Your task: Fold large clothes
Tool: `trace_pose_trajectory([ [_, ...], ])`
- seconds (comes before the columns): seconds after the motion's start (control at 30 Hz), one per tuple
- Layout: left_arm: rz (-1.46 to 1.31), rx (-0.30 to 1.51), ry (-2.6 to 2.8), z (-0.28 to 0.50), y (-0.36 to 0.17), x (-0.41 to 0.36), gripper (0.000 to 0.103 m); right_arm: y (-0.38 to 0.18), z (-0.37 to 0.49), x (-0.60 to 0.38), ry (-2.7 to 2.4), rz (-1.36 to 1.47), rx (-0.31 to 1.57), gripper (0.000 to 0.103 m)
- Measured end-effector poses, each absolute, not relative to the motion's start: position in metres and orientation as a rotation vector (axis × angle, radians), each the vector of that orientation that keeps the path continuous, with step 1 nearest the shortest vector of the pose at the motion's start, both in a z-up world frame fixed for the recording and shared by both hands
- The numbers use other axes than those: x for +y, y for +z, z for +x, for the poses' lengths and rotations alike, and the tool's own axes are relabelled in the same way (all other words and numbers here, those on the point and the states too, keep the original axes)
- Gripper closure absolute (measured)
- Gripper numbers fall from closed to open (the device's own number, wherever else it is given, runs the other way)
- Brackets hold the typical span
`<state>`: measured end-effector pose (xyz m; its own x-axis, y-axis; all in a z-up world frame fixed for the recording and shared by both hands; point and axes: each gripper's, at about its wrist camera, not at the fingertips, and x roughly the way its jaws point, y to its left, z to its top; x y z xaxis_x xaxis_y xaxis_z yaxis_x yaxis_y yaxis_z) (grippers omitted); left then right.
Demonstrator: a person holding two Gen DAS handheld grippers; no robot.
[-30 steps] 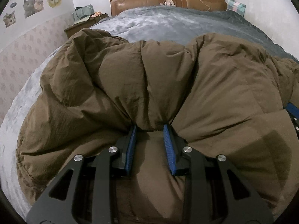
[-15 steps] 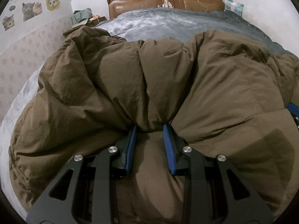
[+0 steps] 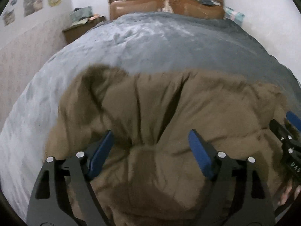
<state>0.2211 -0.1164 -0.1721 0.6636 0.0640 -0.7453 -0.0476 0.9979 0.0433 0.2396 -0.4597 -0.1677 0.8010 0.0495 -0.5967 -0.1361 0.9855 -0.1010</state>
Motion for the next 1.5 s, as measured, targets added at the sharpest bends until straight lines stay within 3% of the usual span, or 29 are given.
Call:
trace_pose_trajectory([
  [0.07, 0.073, 0.871, 0.077, 0.238, -0.169, -0.114, 0.022, -0.164, 0.256, -0.458, 0.076, -0.188, 0.666, 0.016],
  [0.17, 0.129, 0.983, 0.149, 0.27, -0.188, -0.095, 0.031, -0.175, 0.296, -0.468, 0.006, -0.225, 0.807, 0.019],
  [0.57, 0.06, 1.122, 0.086, 0.317, -0.23, -0.055, 0.023, -0.22, 0.362, -0.509, -0.013, -0.09, 1.071, 0.017],
  [0.8, 0.049, 1.045, 0.051, 0.284, -0.207, -0.049, 0.024, -0.177, 0.307, -0.505, 0.14, -0.052, 0.855, 0.016],
  [0.83, 0.039, 1.021, 0.051, 0.272, -0.201, -0.047, 0.022, -0.17, 0.292, -0.507, 0.151, -0.045, 0.822, 0.015],
  [0.9, 0.033, 0.949, 0.063, 0.235, -0.185, -0.041, 0.009, -0.159, 0.26, -0.506, 0.164, -0.04, 0.758, 0.01],
  [1.07, 0.019, 0.904, 0.075, 0.171, -0.185, -0.027, 0.007, -0.169, 0.193, -0.503, 0.115, -0.091, 0.631, 0.009],
  [1.3, 0.026, 0.916, 0.073, 0.136, -0.215, -0.024, 0.007, -0.211, 0.186, -0.519, 0.103, -0.035, 0.693, 0.009],
  [1.5, -0.039, 0.964, 0.058, 0.164, -0.24, -0.022, 0.006, -0.239, 0.197, -0.523, 0.102, -0.025, 0.739, 0.008],
])
